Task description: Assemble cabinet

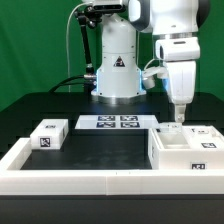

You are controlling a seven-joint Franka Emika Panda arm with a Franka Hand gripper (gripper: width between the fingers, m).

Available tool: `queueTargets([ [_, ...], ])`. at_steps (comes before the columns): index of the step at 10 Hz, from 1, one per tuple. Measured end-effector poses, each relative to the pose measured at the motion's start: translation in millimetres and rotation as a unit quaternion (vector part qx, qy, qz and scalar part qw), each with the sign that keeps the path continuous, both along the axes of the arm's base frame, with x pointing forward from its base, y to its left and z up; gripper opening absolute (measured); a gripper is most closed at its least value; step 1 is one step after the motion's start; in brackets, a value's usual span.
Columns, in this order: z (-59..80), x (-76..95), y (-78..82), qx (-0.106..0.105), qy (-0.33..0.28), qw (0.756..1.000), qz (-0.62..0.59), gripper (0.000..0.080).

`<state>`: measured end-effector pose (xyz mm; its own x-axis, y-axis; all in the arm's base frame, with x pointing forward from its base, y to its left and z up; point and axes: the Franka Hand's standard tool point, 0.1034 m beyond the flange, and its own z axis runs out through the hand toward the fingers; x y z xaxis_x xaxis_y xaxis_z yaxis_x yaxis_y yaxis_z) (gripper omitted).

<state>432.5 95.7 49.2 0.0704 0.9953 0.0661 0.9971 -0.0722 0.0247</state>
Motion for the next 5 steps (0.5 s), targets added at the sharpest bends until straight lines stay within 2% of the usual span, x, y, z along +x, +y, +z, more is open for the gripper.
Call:
queueTargets([
  [3,-14.0,-9.5,3.3,0.006,0.010,1.000,-0.004,0.0796],
  [5,-18.7,-12.7,5.6,0.007,0.015,1.000,-0.006,0.0796],
])
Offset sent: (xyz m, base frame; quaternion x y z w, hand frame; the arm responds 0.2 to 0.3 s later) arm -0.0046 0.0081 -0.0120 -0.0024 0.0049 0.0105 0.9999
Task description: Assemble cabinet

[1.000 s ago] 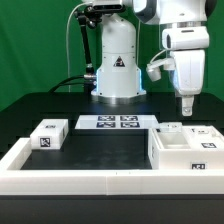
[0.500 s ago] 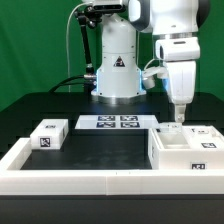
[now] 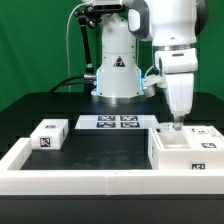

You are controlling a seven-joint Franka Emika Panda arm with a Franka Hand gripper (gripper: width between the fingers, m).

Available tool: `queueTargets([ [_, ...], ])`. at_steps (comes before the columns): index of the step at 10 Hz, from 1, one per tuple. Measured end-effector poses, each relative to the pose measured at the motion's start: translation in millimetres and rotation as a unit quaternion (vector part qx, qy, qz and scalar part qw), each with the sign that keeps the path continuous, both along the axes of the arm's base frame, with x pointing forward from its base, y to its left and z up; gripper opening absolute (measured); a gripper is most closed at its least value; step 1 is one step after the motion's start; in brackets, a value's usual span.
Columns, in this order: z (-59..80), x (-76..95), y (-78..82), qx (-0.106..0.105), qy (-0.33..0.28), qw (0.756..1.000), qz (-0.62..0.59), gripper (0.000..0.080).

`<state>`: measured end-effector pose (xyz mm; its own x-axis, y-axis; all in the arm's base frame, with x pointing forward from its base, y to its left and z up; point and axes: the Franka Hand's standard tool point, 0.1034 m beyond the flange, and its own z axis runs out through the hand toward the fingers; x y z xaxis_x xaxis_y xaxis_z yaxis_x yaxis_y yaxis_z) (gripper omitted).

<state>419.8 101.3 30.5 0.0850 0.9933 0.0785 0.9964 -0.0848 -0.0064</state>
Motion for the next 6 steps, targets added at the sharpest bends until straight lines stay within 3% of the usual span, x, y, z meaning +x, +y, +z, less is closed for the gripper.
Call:
queueTargets([
  [6,-12.4,-8.7,2.7,0.004,0.013,1.000,-0.005,0.0796],
])
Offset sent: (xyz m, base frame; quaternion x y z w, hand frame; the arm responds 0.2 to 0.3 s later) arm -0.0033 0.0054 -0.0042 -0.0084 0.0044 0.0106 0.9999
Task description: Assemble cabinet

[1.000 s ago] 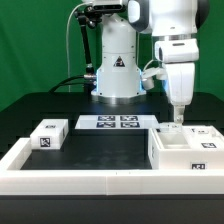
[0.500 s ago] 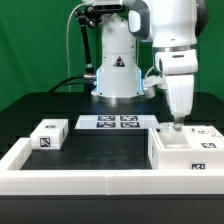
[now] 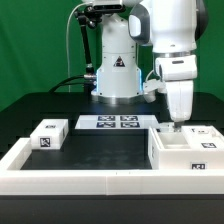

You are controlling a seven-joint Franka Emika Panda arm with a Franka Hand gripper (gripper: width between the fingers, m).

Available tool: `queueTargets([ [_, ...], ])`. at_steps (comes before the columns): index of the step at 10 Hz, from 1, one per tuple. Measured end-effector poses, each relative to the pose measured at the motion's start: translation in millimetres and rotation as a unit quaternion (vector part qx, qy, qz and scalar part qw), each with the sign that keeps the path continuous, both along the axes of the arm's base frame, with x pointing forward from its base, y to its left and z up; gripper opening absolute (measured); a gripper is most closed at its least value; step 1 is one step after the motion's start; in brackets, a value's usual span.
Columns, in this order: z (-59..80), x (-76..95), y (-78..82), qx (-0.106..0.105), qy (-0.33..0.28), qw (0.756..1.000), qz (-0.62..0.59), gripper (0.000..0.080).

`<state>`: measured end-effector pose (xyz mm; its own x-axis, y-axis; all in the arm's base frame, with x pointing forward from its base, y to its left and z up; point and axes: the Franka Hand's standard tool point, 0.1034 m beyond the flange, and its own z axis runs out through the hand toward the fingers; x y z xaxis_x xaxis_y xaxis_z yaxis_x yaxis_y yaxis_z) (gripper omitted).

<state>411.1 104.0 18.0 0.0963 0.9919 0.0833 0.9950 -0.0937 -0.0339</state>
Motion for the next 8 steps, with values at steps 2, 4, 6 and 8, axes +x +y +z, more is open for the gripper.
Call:
queueTargets([
  [2,-0.3,-0.2,-0.1,0.000,0.000,1.000,0.000,0.0526],
  [4,-1.2,-0.8,-0.6,0.000,0.002,1.000,-0.001,0.0390],
  [6,-1.5,-1.0,-0.6,0.000,0.002,1.000,-0.001,0.0073],
  [8,-1.5,-0.9,-0.6,0.000,0.002,1.000,-0.001,0.0067],
])
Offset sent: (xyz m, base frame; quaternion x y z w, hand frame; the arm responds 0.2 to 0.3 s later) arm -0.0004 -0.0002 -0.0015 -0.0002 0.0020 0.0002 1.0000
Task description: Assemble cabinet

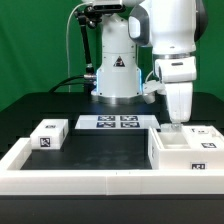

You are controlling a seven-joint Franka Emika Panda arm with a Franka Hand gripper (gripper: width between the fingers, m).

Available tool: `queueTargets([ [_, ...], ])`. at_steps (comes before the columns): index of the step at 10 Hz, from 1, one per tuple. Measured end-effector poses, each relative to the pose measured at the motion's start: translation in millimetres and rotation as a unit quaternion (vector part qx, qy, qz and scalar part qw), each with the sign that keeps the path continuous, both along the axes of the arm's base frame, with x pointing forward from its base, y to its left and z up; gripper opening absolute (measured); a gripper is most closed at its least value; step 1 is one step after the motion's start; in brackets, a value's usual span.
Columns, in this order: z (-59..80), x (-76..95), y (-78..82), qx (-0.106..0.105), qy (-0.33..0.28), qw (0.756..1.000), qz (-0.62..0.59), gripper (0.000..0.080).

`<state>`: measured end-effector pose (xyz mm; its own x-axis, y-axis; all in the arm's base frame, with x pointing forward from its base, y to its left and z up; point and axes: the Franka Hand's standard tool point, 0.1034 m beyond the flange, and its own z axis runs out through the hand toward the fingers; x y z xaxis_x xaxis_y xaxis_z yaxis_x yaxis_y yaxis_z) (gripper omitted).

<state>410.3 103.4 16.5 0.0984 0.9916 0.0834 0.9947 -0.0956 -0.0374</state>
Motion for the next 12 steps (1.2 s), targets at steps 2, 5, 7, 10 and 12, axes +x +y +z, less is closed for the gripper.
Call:
queueTargets([
  [2,0.0,0.0,0.0,0.000,0.000,1.000,0.000,0.0067],
  [5,9.4,1.7,-1.9,-0.007,0.000,1.000,0.000,0.0067],
  [7,31.1,5.0,-4.8,-0.022,0.001,1.000,0.000,0.0068],
  [10,51.8,11.6,-10.5,-0.033,-0.010,0.999,0.002,0.0068],
  [12,53.2,17.6,-23.7,-0.034,-0.013,0.999,0.003,0.0068],
])
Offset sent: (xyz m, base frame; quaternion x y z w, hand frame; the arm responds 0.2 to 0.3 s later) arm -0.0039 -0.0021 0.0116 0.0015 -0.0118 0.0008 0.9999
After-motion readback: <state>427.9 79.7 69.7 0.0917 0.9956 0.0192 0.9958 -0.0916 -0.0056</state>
